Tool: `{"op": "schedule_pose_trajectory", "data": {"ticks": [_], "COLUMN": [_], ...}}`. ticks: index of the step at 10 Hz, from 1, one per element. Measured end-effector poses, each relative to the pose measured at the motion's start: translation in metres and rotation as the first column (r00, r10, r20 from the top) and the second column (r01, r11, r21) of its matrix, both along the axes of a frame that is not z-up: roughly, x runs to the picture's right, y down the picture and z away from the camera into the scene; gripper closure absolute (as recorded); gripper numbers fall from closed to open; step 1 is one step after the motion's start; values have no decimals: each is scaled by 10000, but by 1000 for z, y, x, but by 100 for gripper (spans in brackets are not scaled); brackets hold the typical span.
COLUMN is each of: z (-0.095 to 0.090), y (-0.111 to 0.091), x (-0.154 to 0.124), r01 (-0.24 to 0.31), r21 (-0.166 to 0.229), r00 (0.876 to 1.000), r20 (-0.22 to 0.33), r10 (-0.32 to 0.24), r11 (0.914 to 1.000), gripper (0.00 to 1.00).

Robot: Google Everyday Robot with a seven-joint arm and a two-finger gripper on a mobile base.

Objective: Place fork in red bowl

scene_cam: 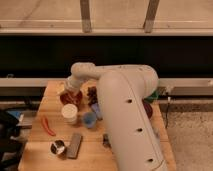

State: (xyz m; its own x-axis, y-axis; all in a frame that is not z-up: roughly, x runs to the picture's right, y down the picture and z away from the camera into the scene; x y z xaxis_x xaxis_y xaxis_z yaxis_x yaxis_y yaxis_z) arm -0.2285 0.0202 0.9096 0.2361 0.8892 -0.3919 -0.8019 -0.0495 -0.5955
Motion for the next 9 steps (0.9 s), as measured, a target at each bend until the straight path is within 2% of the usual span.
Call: {"op": "schedule_pose_trajectory", "data": {"ticks": [5,6,9], "z": [1,1,1], "y": [2,3,4], "x": [5,7,7], "r01": [-292,-331,-416], "r21": [-44,-63,-92], "r00": [9995,9994,9990], "r20": [105,108,135], "r10": [292,331,417], "r11": [9996,9994,9991], "gripper": [84,89,90]}}
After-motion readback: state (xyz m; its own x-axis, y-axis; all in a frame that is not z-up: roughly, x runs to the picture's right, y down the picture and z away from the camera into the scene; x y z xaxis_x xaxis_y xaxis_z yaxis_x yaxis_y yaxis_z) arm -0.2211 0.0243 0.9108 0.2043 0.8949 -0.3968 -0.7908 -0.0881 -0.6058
